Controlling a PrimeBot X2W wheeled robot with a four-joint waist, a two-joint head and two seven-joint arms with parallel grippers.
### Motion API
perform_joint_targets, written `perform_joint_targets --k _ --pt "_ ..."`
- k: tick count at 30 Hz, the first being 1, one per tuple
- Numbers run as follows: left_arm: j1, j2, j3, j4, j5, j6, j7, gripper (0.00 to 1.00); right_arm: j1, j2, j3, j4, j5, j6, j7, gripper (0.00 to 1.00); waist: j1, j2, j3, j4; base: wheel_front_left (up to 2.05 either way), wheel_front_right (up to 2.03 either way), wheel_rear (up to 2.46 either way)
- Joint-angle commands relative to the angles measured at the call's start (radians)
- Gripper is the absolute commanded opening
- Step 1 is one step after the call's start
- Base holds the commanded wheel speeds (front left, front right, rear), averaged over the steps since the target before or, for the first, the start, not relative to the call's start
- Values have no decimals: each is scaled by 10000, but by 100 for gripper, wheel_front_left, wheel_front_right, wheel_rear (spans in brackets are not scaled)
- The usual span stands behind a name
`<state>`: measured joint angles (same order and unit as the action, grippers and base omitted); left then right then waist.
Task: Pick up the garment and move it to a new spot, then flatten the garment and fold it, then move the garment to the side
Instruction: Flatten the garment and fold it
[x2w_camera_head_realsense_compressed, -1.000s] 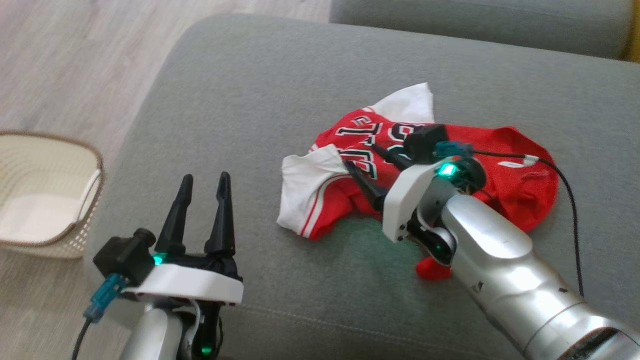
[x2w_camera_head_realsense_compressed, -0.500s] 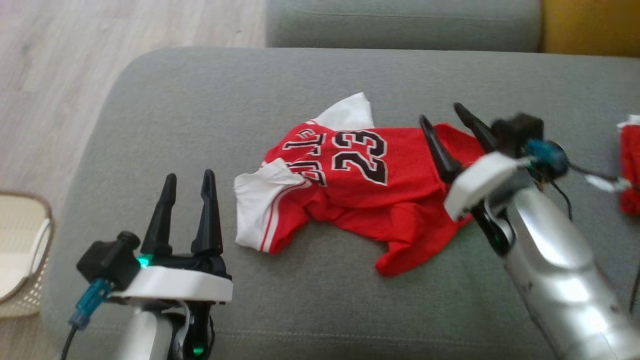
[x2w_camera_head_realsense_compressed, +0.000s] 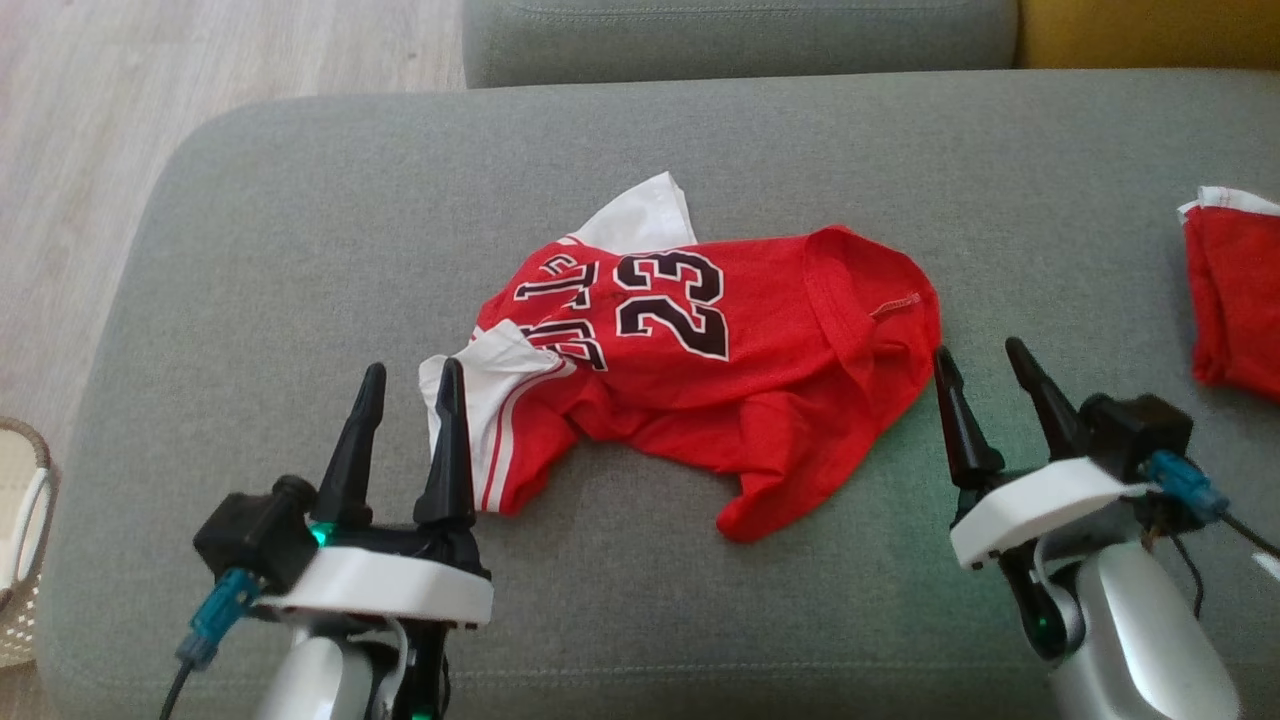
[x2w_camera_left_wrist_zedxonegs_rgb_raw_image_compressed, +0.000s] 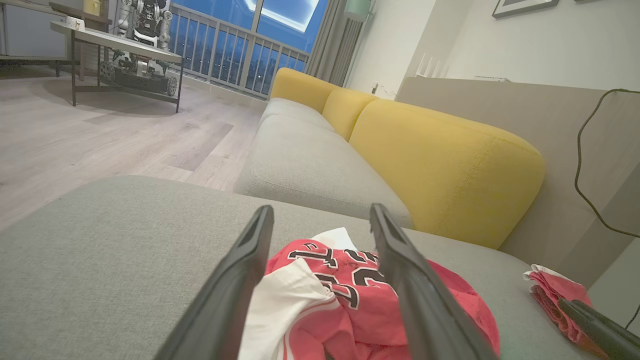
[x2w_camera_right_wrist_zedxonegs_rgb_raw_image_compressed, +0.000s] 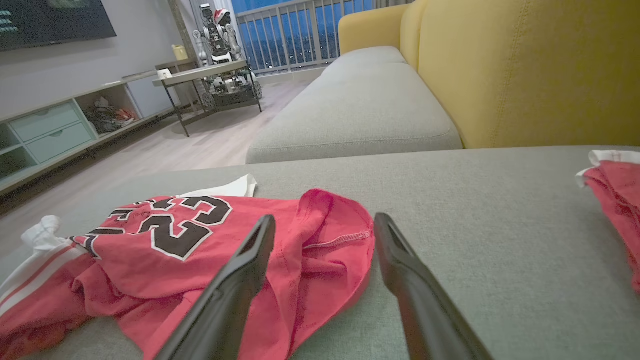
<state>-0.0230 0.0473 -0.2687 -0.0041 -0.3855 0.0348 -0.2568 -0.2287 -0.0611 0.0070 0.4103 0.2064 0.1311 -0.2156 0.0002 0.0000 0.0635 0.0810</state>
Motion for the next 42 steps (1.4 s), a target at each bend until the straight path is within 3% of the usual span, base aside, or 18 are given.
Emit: perform_joint_targets --k 1,9,16,26,36,37,38,42 --pt "-286 30 343 -342 2 18 -49 100 -291 92 205 -509 -105 -4 56 100 -2 0 32 -2 0 0 0" --pt "-518 30 276 -373 25 -86 -49 100 -482 106 218 -1263 -212 -4 691 100 -2 0 523 252 0 0 0" --pt "-822 30 197 -355 -241 -179 -49 100 -1998 107 -76 -687 -38 -4 1944 100 -2 0 1284 805 0 0 0" --pt "-1368 30 -98 -333 -546 -236 -49 100 -4413 -1050 -1131 2107 -2388 -4 2820 100 -2 0 2187 1840 0 0 0" --pt "-1386 30 -139 -246 -614 -200 -49 100 -4901 -1235 -1453 3882 -2860 -4 3222 100 -2 0 2234 1984 0 0 0" --pt "-1417 30 -180 -252 -613 -204 -49 100 -4952 -1259 -1447 4027 -2890 -4 3265 74 -2 0 2245 1991 0 0 0" --pt "-1457 30 -212 -264 -602 -210 -49 100 -5018 -1290 -1438 4141 -2914 -4 3272 5 -2 0 2266 2000 0 0 0" --pt "-1558 30 -251 -287 -592 -197 -49 100 -5278 -1403 -1422 4303 -3090 -4 3043 0 -2 0 2318 2023 0 0 0"
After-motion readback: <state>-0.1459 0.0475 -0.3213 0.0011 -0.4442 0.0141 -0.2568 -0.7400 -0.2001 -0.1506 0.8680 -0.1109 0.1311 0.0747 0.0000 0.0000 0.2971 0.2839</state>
